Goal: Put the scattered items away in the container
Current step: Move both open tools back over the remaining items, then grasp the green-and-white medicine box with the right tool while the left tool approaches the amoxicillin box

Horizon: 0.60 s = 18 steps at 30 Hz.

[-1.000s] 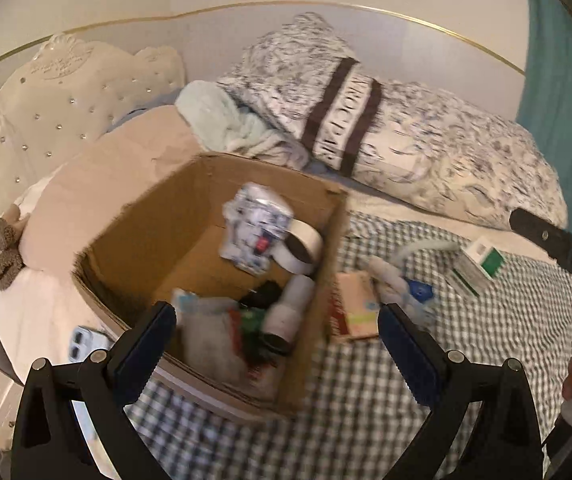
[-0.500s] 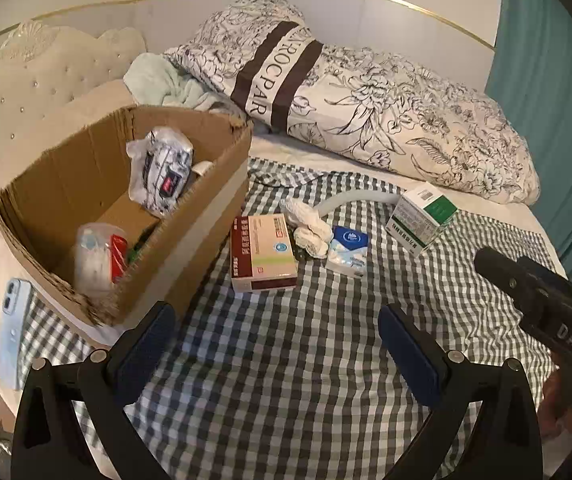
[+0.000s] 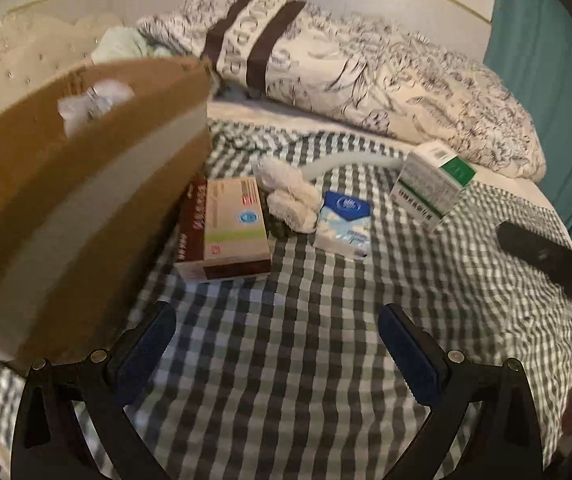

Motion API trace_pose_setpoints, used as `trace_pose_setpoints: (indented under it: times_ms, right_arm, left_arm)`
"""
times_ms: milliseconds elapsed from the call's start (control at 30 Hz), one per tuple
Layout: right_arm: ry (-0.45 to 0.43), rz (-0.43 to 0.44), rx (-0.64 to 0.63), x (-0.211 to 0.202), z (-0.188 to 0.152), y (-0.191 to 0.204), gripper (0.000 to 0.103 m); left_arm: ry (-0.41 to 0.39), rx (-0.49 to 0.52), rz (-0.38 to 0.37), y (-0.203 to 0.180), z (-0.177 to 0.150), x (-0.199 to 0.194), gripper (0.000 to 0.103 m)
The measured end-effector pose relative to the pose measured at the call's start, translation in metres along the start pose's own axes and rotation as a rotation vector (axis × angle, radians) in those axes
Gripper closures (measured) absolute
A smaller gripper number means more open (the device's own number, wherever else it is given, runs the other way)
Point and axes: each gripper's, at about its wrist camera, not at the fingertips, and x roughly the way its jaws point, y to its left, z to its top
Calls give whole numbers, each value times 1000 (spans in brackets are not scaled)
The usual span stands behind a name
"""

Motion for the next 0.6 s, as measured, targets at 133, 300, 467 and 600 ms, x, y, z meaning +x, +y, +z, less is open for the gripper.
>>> trace_pose_setpoints:
  times_ms: [133, 300, 467, 600]
  right_arm:
    - [-11, 8, -15, 16, 16, -18, 16]
    - [-13, 43, -141, 38, 41, -28, 16]
    - [21, 44, -239, 65, 65, -35, 16]
    - [78, -71, -135, 74, 78, -40, 16]
  left_arm:
    - [12, 8, 19, 1, 1, 31, 0]
    - [17, -8, 45, 9, 2, 54, 0]
    - [60, -83, 15, 26, 9, 75, 0]
    - [51, -118, 3, 34, 17, 82, 0]
